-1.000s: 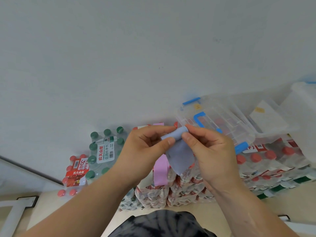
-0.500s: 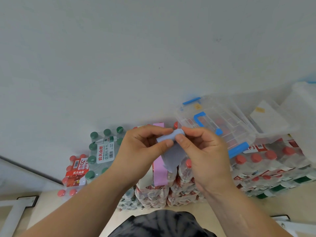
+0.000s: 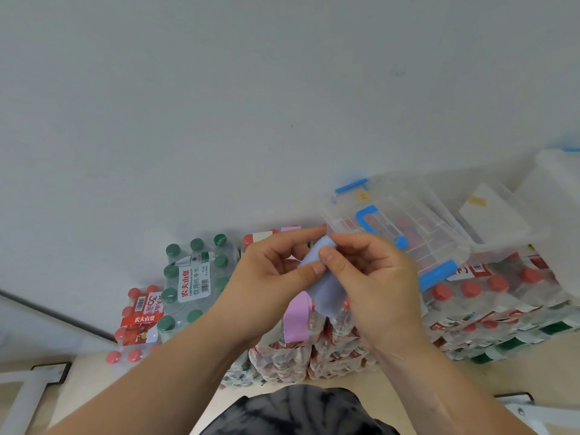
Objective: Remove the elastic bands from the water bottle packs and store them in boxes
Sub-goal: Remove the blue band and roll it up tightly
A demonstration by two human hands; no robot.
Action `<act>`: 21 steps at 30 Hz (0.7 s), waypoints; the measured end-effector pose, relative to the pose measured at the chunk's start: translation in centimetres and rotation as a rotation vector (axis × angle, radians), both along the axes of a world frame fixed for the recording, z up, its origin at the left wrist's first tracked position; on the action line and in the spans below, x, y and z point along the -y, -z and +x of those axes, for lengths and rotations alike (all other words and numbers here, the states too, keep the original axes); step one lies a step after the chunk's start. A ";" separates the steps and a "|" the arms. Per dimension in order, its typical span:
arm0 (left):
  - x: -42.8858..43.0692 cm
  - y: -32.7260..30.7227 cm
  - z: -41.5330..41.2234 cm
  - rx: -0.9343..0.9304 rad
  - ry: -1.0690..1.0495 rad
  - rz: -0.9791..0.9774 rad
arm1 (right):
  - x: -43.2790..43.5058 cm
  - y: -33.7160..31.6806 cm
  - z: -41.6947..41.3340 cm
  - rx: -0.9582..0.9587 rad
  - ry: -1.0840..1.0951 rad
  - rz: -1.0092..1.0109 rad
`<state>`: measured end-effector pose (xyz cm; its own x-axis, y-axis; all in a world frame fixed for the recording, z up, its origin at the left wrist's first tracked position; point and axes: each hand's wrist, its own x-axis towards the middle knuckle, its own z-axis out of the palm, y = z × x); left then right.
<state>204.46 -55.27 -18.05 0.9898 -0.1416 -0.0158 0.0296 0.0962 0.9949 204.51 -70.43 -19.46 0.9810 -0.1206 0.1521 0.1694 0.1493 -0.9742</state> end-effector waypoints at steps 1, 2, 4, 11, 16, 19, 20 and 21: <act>-0.1 0.0 0.0 -0.009 0.030 0.000 | 0.2 -0.1 0.1 -0.005 -0.033 -0.022; -0.2 0.1 0.0 -0.015 0.049 0.003 | 0.5 -0.2 0.3 -0.020 -0.075 -0.039; -0.5 0.2 -0.1 -0.018 0.062 0.015 | 1.2 -0.4 0.8 -0.083 -0.171 -0.070; -0.5 0.6 -0.3 -0.097 0.088 -0.067 | 2.1 -0.5 1.8 -0.235 -0.326 -0.180; -1.3 0.6 0.0 -0.130 0.144 -0.107 | 3.2 -1.1 2.2 -0.188 -0.469 -0.212; -1.3 0.6 0.2 -0.097 0.162 -0.038 | 3.0 -1.2 2.2 -0.129 -0.450 -0.246; -1.3 0.5 0.4 -0.093 0.155 -0.023 | 2.9 -1.3 2.3 -0.118 -0.443 -0.260; -1.2 0.5 0.5 -0.092 0.145 -0.016 | 2.9 -1.4 2.3 -0.108 -0.439 -0.284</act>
<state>204.92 -54.04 -18.50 0.9536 -0.2834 -0.1019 0.1351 0.1001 0.9858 206.84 -73.29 -18.10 0.9419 0.3357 0.0147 0.0472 -0.0889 -0.9949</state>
